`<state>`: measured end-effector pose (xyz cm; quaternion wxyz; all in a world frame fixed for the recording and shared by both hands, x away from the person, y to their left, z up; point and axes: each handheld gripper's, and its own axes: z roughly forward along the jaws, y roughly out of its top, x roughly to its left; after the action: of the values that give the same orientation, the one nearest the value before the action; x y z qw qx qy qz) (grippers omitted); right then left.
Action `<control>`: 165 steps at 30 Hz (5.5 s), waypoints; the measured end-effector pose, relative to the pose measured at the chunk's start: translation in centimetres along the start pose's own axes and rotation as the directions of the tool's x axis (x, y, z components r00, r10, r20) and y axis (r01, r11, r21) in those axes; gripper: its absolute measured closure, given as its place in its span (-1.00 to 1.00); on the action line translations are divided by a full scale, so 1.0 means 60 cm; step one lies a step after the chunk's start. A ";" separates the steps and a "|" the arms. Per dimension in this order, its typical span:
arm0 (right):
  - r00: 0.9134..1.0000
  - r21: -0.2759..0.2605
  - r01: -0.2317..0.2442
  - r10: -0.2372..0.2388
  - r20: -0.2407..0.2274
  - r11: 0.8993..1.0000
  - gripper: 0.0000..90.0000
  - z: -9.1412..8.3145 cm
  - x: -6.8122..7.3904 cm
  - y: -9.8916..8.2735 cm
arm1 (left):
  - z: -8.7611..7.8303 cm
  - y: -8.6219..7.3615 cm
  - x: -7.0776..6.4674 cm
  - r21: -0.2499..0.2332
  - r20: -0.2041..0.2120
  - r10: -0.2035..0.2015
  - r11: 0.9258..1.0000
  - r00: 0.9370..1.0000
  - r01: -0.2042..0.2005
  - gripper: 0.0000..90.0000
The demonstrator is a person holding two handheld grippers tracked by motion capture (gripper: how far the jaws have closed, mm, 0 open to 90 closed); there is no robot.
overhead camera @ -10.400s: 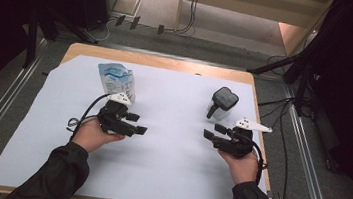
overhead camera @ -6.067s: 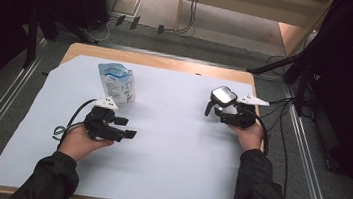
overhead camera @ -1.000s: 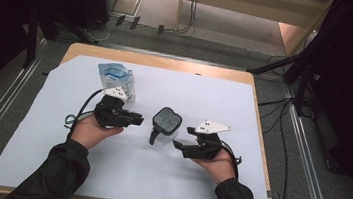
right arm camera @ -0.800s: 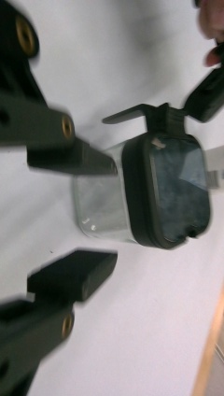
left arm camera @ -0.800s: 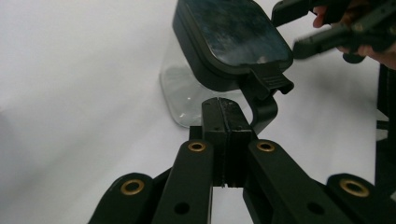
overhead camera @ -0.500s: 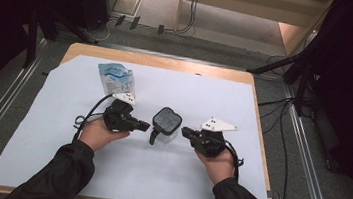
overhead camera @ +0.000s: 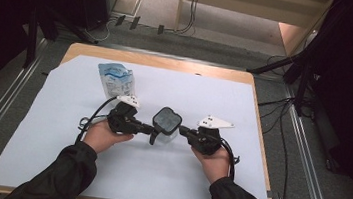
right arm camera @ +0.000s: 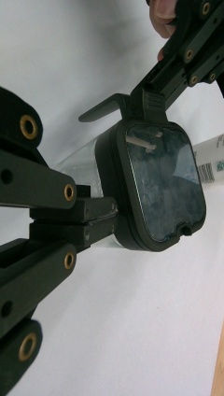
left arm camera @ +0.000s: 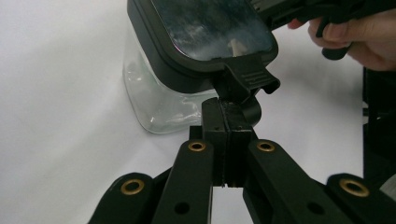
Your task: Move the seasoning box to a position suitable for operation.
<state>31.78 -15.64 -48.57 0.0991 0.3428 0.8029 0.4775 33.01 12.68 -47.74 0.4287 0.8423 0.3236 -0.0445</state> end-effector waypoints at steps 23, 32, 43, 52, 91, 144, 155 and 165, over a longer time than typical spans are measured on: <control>1.000 0.009 -0.007 0.007 -0.007 1.000 1.00 0.025 -0.017 0.014 | 0.016 0.001 -0.027 -0.025 -0.002 -0.005 1.000 1.000 0.005 1.00; 1.000 0.016 -0.012 0.011 0.004 1.000 1.00 0.038 -0.027 0.022 | 0.031 0.006 -0.040 -0.043 -0.020 0.010 0.999 1.000 -0.011 1.00; 1.000 0.022 -0.011 0.011 0.009 1.000 1.00 0.035 -0.028 0.024 | 0.019 0.005 -0.036 -0.033 -0.003 -0.002 0.999 1.000 0.002 0.98; 1.000 0.008 0.000 0.000 0.001 1.000 1.00 -0.004 -0.005 0.027 | -0.027 -0.001 -0.023 -0.051 -0.020 -0.009 0.999 1.000 0.008 0.83; 0.993 0.108 0.048 -0.036 -0.117 0.993 1.00 0.047 0.086 -0.007 | -0.069 -0.009 0.021 -0.072 -0.077 0.002 0.997 0.997 -0.007 -0.19; 0.998 0.113 -0.058 0.057 0.010 0.992 1.00 0.000 0.004 -0.017 | -0.038 0.015 0.033 -0.099 -0.129 -0.019 0.995 0.991 0.006 0.74; 0.996 0.112 -0.085 0.081 0.039 0.990 1.00 -0.005 -0.016 -0.012 | -0.005 0.037 0.035 -0.071 -0.125 -0.009 0.998 0.992 0.000 0.97; 0.994 0.106 -0.101 0.096 0.053 0.989 1.00 -0.004 -0.030 -0.008 | 0.023 0.039 0.030 -0.095 -0.098 -0.023 0.995 0.995 0.014 0.98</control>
<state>32.78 -17.10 -49.16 0.0757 0.3981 0.8071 0.4293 36.09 11.59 -47.60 0.4509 0.8193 0.3540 0.0084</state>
